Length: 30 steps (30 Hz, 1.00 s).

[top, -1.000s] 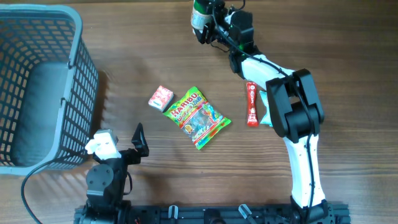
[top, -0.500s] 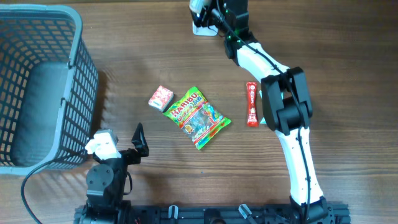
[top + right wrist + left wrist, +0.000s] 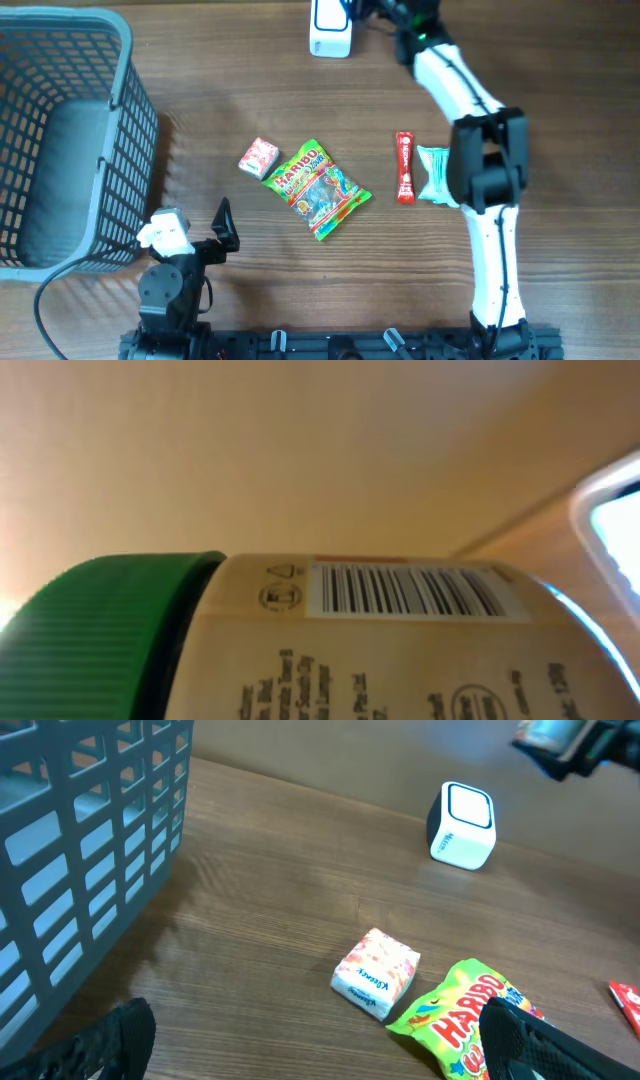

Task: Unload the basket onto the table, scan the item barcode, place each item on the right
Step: 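Carry the jar to the right edge of the table and release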

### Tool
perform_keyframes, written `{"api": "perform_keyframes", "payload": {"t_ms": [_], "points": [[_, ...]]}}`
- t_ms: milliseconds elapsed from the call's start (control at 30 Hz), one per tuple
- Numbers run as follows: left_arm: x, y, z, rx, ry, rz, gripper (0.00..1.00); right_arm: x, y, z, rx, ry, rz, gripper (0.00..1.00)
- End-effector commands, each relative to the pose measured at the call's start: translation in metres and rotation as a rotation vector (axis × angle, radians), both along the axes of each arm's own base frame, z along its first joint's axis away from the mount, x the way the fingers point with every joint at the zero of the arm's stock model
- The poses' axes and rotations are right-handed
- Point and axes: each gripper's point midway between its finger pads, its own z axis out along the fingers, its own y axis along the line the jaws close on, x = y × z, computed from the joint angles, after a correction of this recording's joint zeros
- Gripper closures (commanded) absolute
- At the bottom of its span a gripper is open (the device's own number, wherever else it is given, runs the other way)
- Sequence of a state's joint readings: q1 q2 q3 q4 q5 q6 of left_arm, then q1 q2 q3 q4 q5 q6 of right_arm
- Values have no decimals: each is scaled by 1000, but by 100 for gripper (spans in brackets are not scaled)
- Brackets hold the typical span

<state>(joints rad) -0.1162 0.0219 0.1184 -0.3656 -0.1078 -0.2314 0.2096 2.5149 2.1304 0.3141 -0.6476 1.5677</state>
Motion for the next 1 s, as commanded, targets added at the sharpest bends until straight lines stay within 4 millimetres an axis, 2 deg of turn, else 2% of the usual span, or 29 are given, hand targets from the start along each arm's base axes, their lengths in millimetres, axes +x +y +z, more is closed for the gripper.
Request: {"api": "perform_keyframes", "payload": {"t_ms": [0, 33, 67, 100, 133, 167, 200, 233, 300, 333, 400, 433, 500, 600, 633, 700, 733, 800, 833, 867, 933, 967], "points": [[0, 0, -2, -10, 1, 5, 0, -30, -57, 112, -301, -279, -37, 52], [0, 0, -2, -10, 1, 5, 0, -36, -99, 110, -418, -220, -99, 51], [0, 0, -2, -10, 1, 5, 0, -40, -128, 104, -485, -175, -135, 51], [0, 0, -2, -10, 1, 6, 0, -47, -173, 89, -560, -89, -180, 51], [0, 0, -2, -10, 1, 5, 0, -53, -209, 71, -604, 2, -211, 51], [0, 0, -2, -10, 1, 5, 0, -67, -262, 42, -672, 138, -263, 51], [0, 0, -2, -10, 1, 5, 0, -97, -351, -2, -818, 355, -388, 51], [0, 0, -2, -10, 1, 5, 0, -114, -391, -17, -891, 445, -448, 48], [0, 0, -2, -10, 1, 5, 0, -145, -457, -33, -1015, 561, -545, 45], [0, 0, -2, -10, 1, 5, 0, -171, -502, -44, -1099, 646, -608, 43], [0, 0, -2, -10, 1, 5, 0, -208, -551, -67, -1225, 769, -660, 43], [0, 0, -2, -10, 1, 5, 0, -229, -574, -88, -1274, 834, -675, 43], [0, 0, -2, -10, 1, 5, 0, -254, -597, -119, -1290, 877, -669, 43], [0, 0, -2, -10, 1, 5, 0, -308, -631, -166, -1389, 1010, -696, 42], [0, 0, -2, -10, 1, 5, 0, -320, -636, -172, -1416, 1047, -705, 38], [0, 0, -2, -10, 1, 5, 0, -331, -646, -172, -1446, 1069, -714, 17], [0, 0, -2, -10, 1, 6, 0, -330, -650, -166, -1473, 1060, -694, 0], [0, 0, -2, -10, 1, 5, 0, -333, -657, -139, -1512, 1085, -720, 0], [0, 0, -2, -10, 1, 5, 0, -329, -656, -117, -1506, 1065, -758, 0], [0, 0, -2, -10, 1, 5, 0, -322, -649, -70, -1465, 1002, -853, 0], [0, 0, -2, -10, 1, 5, 0, -294, -607, -10, -1357, 773, -855, 0], [0, 0, -2, -10, 1, 5, 0, -278, -573, 13, -1278, 642, -796, 0]]}}
